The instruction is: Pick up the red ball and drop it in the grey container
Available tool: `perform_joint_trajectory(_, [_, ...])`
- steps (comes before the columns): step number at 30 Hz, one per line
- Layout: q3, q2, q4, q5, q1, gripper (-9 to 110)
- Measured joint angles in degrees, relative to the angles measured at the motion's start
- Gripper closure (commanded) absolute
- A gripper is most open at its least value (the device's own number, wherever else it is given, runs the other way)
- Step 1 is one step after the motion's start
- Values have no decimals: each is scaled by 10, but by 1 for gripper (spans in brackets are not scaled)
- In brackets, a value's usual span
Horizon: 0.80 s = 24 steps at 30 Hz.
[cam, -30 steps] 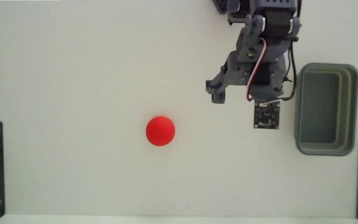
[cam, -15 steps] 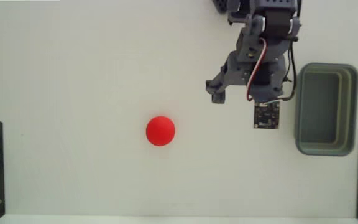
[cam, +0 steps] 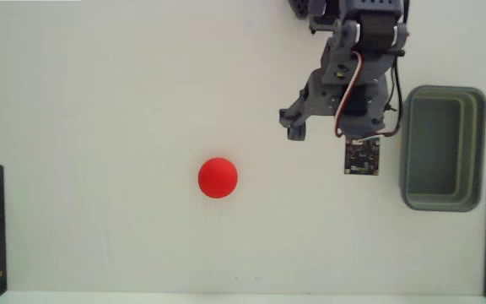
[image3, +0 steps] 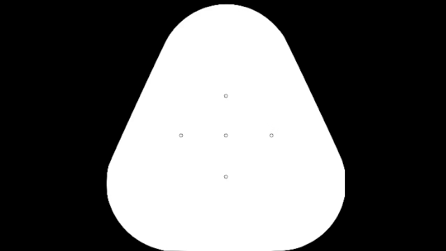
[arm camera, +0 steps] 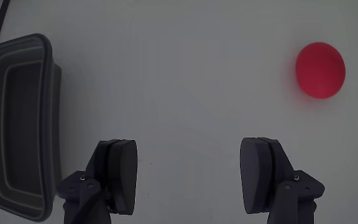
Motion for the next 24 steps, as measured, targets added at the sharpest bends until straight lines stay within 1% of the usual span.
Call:
perform_joint_trajectory(8, [0, 0, 0, 0, 15, -9])
perform_joint_trajectory(24, [0, 0, 0, 0, 80, -9])
